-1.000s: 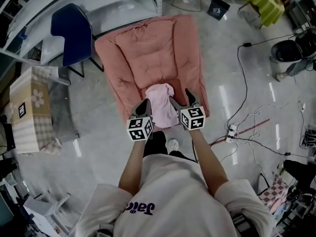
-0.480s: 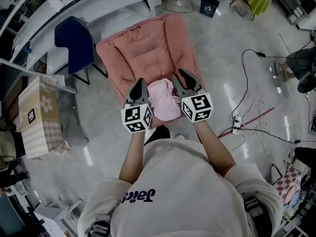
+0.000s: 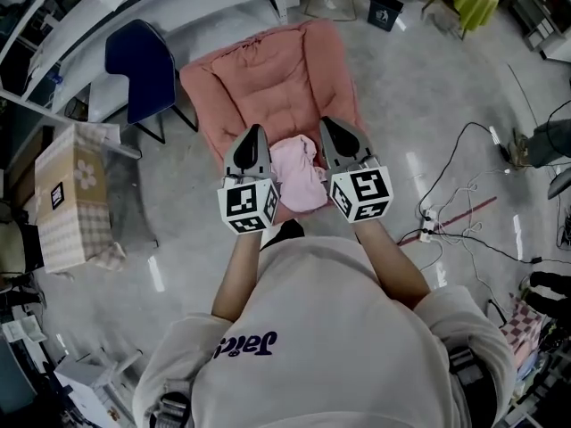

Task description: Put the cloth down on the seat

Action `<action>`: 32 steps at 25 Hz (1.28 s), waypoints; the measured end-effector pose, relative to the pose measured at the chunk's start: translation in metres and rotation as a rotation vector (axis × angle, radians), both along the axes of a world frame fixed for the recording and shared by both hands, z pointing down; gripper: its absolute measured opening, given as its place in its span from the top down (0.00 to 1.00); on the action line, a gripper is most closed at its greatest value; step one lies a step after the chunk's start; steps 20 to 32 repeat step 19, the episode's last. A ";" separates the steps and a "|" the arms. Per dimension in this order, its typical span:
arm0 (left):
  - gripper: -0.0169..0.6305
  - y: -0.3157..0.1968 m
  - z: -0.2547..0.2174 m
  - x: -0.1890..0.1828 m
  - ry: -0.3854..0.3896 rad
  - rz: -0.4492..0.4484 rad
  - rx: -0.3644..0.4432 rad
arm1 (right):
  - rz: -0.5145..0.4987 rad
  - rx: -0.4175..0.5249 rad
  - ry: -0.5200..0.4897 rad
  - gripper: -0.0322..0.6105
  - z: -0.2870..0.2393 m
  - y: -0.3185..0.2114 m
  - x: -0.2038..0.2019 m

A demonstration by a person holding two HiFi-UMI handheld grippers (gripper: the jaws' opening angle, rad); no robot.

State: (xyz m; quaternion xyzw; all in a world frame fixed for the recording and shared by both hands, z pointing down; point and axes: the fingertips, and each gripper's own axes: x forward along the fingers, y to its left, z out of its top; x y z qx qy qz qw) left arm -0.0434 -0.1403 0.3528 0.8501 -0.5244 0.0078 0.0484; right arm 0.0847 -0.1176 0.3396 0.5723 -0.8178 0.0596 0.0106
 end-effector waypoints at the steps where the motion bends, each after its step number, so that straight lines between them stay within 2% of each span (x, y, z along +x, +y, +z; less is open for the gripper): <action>1: 0.95 0.000 -0.001 0.002 -0.002 0.004 0.007 | 0.001 0.005 -0.002 0.93 0.000 0.000 0.000; 10: 0.95 -0.005 -0.006 0.003 -0.034 0.007 0.031 | -0.019 0.011 0.013 0.93 -0.002 -0.005 -0.008; 32: 0.95 -0.009 -0.007 0.009 -0.032 0.008 0.036 | -0.008 0.019 0.018 0.93 -0.001 -0.010 -0.002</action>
